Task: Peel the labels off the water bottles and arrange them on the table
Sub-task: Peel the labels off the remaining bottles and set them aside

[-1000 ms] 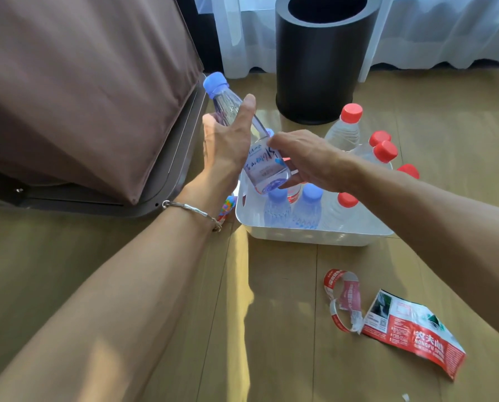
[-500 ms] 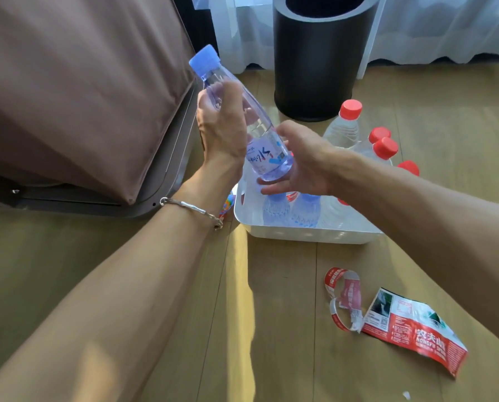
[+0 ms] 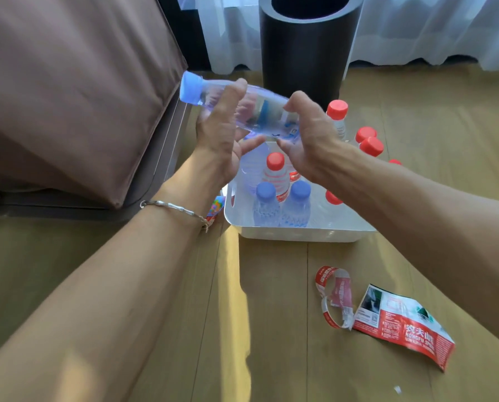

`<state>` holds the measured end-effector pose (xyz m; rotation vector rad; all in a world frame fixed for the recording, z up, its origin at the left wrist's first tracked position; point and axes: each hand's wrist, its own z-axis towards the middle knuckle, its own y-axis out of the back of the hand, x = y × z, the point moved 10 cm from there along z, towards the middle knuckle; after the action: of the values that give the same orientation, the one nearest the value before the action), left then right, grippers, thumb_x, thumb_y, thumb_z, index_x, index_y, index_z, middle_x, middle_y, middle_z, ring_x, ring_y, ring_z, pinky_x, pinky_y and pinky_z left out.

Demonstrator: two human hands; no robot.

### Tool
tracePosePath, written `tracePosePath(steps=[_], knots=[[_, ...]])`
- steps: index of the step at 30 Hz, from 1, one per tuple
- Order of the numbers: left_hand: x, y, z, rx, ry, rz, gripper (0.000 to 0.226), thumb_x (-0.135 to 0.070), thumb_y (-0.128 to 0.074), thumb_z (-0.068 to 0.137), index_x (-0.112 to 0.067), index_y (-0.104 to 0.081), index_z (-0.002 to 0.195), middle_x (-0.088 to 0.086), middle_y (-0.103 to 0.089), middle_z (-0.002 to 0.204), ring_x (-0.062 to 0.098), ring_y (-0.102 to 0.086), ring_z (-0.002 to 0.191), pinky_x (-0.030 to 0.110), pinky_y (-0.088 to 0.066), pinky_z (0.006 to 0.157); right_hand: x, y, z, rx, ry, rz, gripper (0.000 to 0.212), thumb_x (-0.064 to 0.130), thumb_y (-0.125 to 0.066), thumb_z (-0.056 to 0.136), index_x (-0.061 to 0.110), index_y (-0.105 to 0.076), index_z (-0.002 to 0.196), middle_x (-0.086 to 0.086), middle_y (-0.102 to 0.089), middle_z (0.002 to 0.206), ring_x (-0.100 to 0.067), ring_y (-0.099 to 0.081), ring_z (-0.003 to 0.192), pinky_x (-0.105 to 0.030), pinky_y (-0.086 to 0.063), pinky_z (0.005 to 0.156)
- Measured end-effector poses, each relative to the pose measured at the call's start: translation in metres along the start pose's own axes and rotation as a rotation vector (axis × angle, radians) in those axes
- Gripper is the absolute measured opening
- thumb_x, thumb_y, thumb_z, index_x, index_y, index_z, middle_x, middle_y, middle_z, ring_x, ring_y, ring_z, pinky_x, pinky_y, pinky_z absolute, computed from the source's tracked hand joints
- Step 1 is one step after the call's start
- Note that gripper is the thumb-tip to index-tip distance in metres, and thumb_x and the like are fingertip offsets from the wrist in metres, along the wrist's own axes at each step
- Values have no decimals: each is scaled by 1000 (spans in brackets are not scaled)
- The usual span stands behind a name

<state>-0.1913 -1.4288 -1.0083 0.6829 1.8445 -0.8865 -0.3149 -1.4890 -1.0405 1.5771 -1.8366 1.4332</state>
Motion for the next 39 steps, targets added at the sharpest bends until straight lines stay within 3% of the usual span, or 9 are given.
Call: tracePosePath(steps=[2, 6, 10, 14, 20, 26, 31, 35, 39], knots=[[0, -5, -2, 25, -16, -78, 32, -27, -62, 89, -12, -56, 116, 14, -66, 111, 36, -68, 108, 36, -59, 66, 5, 4, 3, -48, 53, -1, 18, 18, -56, 82, 5, -57, 93, -15, -58, 97, -28, -59, 98, -40, -52, 94], [-7, -9, -2, 59, -71, -181, 34, -21, -59, 73, -5, -61, 103, 17, -62, 99, 44, -64, 109, 50, -60, 75, 5, -8, -4, -61, -10, 18, 57, 31, -58, 71, 7, -54, 122, -20, -61, 120, -33, -66, 105, -39, -59, 81], [-19, -9, -2, 74, -109, -204, 32, -20, -59, 70, -5, -60, 99, 15, -63, 95, 35, -67, 96, 50, -59, 81, -3, -26, -13, 91, -47, 121, 48, 10, -48, 88, 5, -42, 136, -28, -59, 126, -33, -69, 92, -34, -62, 73], [-20, -12, -3, 116, -118, -234, 36, -21, -57, 72, -4, -58, 103, 17, -64, 99, 40, -66, 102, 49, -58, 85, -2, -32, -17, 155, -36, 194, 56, -3, -43, 90, 7, -32, 144, -30, -59, 123, -30, -71, 85, -32, -62, 72], [-13, -17, -4, 125, -114, -258, 34, -19, -59, 74, -3, -57, 104, 18, -59, 101, 38, -63, 102, 50, -58, 85, -1, -22, -18, 112, 52, 152, 73, -18, -37, 83, 18, -26, 146, -27, -55, 126, -32, -68, 92, -36, -60, 81], [-14, -14, -3, 67, -92, -232, 40, -25, -62, 69, -8, -59, 105, 11, -62, 100, 25, -64, 93, 41, -59, 80, 5, -26, -13, 186, 47, 200, 67, -7, -46, 81, 9, -32, 144, -27, -58, 112, -34, -67, 89, -38, -59, 82], [-8, 2, 2, -27, -74, -154, 45, -36, -61, 69, -13, -62, 108, 6, -68, 102, 25, -69, 97, 33, -57, 77, 9, -26, -18, 140, 127, 93, 55, -6, -49, 92, 13, -35, 141, -18, -59, 106, -18, -70, 68, -24, -57, 65], [-9, 5, 2, -39, -91, -168, 44, -35, -59, 82, -10, -62, 118, 6, -69, 104, 25, -69, 95, 31, -56, 74, 11, -31, -19, 167, 155, 76, 58, -7, -52, 92, 20, -34, 140, -16, -59, 116, -25, -69, 82, -26, -58, 70], [-5, 5, -1, -63, -92, -173, 59, -41, -60, 74, -8, -61, 122, 10, -70, 110, 29, -70, 99, 38, -55, 88, 20, -29, -18, 151, 161, 92, 57, -9, -50, 91, 26, -33, 132, -17, -57, 121, -30, -64, 92, -31, -57, 75]])
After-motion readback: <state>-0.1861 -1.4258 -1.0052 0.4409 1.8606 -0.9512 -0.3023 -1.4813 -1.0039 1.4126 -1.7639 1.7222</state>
